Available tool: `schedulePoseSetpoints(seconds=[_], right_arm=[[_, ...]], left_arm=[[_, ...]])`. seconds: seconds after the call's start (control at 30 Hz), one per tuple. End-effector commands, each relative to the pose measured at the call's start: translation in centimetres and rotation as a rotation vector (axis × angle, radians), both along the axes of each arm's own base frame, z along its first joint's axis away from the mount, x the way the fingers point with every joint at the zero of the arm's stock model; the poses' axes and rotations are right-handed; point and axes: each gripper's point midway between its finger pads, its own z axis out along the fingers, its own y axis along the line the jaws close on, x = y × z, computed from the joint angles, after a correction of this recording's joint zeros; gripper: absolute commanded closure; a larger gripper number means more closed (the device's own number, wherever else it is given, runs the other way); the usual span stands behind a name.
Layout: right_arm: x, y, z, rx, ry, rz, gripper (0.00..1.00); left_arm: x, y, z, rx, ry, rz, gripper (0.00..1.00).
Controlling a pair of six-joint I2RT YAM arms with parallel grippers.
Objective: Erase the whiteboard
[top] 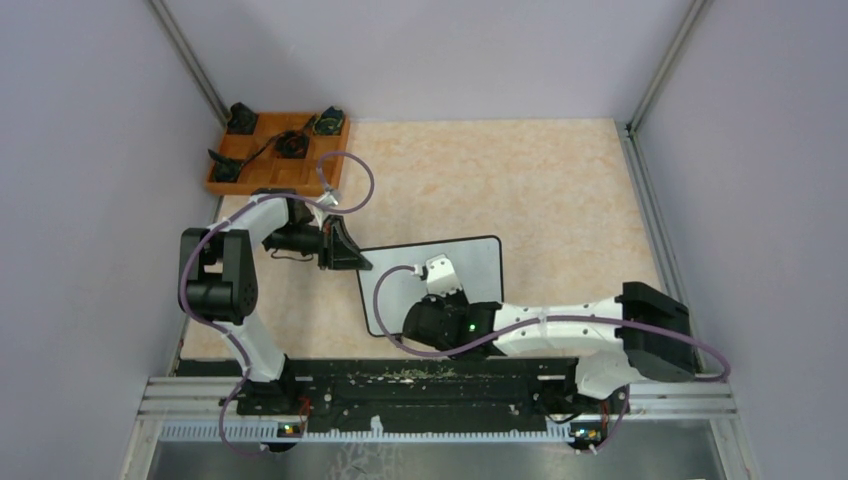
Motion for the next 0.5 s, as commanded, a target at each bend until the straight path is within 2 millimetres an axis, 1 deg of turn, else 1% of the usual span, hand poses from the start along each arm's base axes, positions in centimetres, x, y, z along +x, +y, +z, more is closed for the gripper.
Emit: schedulePoseSetpoints(seconds=[0.0, 0.03, 0.07, 0.13, 0.3, 0.37, 0.47], right_arm=[[-0.8, 7.0, 1.0, 0.196, 0.035, 0.075, 1.0], [-0.7, 7.1, 1.0, 0.193, 0.033, 0.07, 1.0], [-0.7, 6.7, 0.7, 0.174, 0.03, 0.059, 1.0], [-0.4, 5.4, 0.4, 0.146, 0.019, 0.022, 1.0], [0.2, 0.4, 0.3, 0.135, 0.015, -0.061, 1.0], [0.6, -1.8, 0.6, 0.139, 0.011, -0.099, 1.0], [1.2, -5.1, 1.7, 0.147, -0.014, -0.165, 1.0]], left_arm=[[-0.4, 0.1, -1.2, 0.057, -0.057, -0.054, 1.0], [-0.4, 0.1, -1.2, 0.058, -0.056, -0.053, 1.0], [-0.4, 0.2, -1.2, 0.058, -0.055, -0.053, 1.0], [-0.5, 0.1, -1.3, 0.059, -0.053, -0.054, 1.0], [-0.4, 0.1, -1.3, 0.058, -0.056, -0.053, 1.0], [-0.4, 0.2, -1.4, 0.058, -0.053, -0.054, 1.0], [-0.4, 0.2, -1.5, 0.059, -0.047, -0.054, 1.0]])
